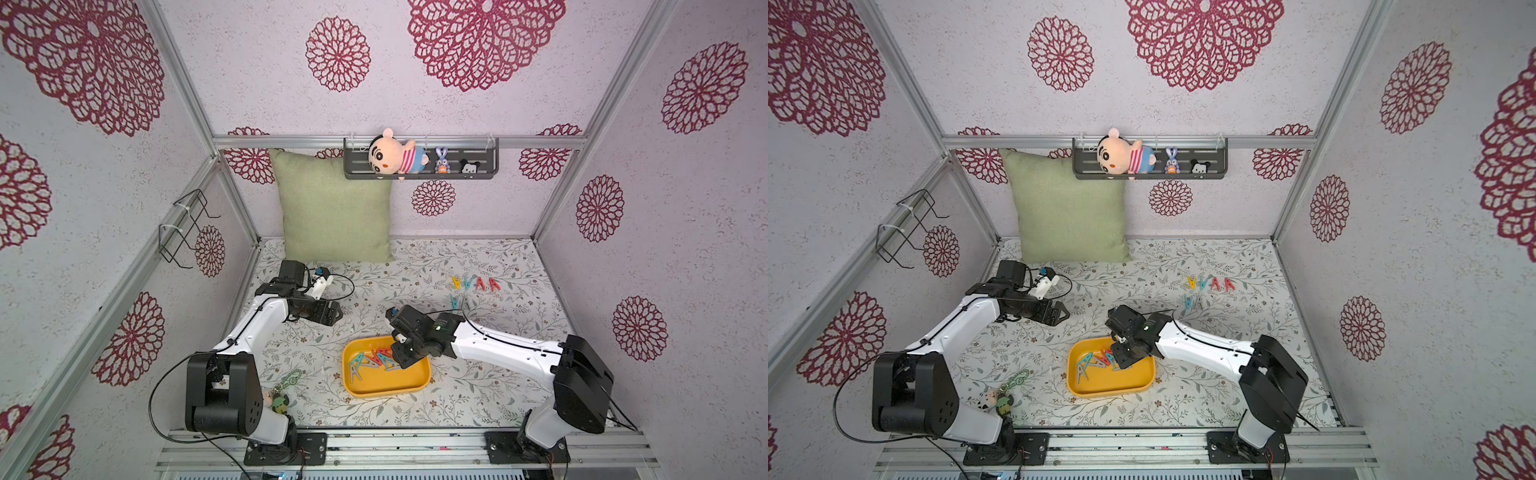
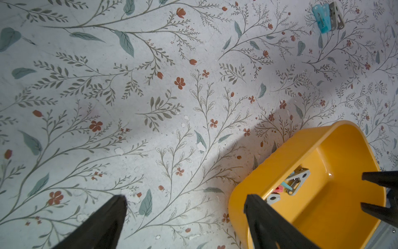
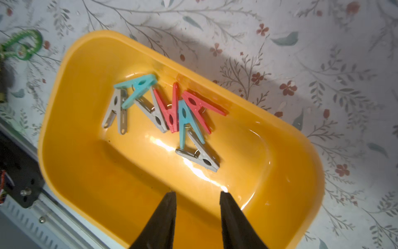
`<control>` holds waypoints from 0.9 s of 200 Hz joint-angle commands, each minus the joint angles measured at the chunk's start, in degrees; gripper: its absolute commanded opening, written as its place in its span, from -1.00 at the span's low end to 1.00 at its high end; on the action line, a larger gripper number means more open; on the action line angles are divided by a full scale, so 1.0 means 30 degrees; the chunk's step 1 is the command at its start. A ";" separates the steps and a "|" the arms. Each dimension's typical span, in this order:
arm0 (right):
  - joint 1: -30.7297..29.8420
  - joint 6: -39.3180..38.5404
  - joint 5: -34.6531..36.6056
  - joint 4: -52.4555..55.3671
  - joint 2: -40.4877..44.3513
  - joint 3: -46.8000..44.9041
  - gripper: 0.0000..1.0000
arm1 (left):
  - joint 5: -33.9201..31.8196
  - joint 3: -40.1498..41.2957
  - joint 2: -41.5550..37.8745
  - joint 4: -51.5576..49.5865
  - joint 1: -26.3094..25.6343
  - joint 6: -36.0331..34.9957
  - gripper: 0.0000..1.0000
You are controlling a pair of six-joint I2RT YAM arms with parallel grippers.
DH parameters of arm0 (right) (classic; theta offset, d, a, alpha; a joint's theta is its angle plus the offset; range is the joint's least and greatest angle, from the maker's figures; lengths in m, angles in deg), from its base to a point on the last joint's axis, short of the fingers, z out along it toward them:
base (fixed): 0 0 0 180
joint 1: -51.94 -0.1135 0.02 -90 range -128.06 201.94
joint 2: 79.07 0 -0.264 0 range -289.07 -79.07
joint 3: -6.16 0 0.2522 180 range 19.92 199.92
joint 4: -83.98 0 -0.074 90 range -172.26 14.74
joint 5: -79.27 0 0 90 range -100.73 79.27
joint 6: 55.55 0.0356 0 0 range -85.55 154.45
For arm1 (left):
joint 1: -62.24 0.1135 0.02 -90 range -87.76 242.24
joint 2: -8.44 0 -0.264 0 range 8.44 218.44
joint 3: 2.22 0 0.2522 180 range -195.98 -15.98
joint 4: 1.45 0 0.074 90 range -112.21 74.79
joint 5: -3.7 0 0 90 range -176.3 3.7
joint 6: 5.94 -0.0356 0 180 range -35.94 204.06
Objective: Take the clothespins out of the storage box
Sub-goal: Pick up the clothespin from the storage box.
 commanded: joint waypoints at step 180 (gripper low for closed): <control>-0.0630 -0.3205 0.0895 -0.0605 -0.3496 0.0261 0.10 | 0.0167 0.0217 -0.0124 0.0226 0.0024 -0.0131 0.88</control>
